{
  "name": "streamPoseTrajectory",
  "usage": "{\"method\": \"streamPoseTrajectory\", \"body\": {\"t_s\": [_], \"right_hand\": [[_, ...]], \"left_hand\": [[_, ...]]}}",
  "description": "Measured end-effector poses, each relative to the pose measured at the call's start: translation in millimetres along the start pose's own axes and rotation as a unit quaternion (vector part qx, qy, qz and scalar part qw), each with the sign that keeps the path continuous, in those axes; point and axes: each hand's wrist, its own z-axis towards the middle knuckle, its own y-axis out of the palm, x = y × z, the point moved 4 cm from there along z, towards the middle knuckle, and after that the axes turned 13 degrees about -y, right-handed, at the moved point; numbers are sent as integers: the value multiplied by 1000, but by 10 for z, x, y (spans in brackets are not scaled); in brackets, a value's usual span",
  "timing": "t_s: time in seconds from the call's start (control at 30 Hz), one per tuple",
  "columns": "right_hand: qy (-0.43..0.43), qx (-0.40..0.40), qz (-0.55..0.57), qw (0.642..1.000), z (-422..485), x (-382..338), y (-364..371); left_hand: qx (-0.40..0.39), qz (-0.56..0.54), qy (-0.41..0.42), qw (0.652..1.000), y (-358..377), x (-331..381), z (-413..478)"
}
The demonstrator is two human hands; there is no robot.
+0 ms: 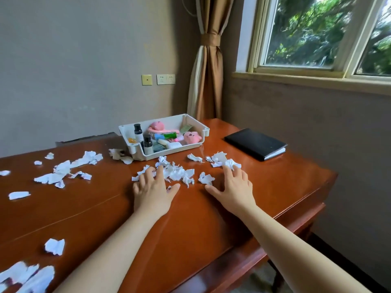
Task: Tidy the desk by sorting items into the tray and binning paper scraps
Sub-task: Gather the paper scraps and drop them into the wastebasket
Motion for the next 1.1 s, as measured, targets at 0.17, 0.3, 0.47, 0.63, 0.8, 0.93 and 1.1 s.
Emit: {"method": "streamPoseTrajectory", "body": {"t_s": [0.17, 0.3, 0.47, 0.63, 0.8, 0.93, 1.1], "right_hand": [[39, -20, 9, 999, 369, 104, 110], [22, -34, 37, 998, 621, 131, 156], [-48, -53, 2, 997, 816, 79, 220], [-160, -39, 46, 985, 705, -121, 160], [-207, -10, 132, 969, 521, -293, 129], [-168, 3, 127, 978, 471, -275, 69], [-146, -118, 68, 980, 506, -283, 40]], "left_hand": [[13, 13, 9, 1000, 40, 36, 234], [-10, -9, 37, 999, 89, 57, 368], [-43, -45, 76, 995, 145, 57, 465], [-28, -57, 107, 992, 102, 62, 431], [-34, -100, 151, 983, -42, 44, 361], [-3, -62, 146, 987, -173, -92, 352], [-64, -54, 137, 987, -193, -257, 413]]}}
